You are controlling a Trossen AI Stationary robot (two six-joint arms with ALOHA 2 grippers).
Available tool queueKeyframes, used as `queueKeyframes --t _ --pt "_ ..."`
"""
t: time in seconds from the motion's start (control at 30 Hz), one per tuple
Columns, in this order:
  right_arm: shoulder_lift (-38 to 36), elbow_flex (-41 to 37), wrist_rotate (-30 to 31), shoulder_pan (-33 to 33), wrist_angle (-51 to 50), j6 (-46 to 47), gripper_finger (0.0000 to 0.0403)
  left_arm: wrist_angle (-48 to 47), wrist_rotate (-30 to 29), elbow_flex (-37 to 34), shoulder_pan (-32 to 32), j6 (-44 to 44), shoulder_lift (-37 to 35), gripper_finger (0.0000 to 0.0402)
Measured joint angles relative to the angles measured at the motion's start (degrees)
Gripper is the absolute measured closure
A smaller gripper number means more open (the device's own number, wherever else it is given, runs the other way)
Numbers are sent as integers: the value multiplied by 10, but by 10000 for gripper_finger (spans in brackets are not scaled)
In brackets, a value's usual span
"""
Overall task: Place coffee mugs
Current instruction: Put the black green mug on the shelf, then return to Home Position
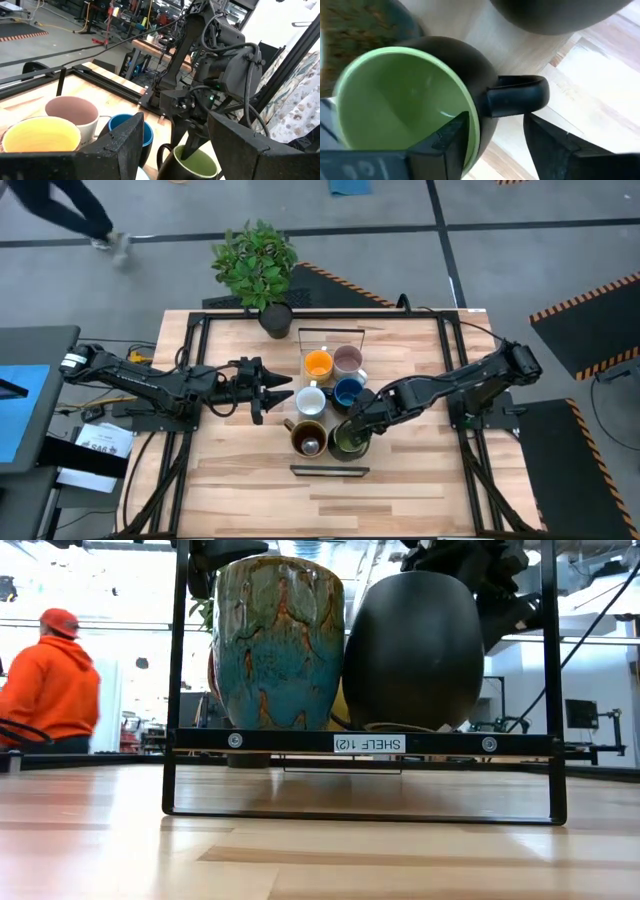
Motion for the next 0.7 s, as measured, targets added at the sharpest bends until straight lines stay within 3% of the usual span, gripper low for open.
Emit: queueKeyframes --t 0.37,0.5,0.7 --pt "-59 0 0 -21 -12 -64 180 1 0 0 0 0 0 199" --pt "-95 0 4 -21 -52 -108 180 0 0 0 0 0 0 199" --pt "-148 -12 57 -2 -157 -153 180 0 -3 0 0 0 0 199"
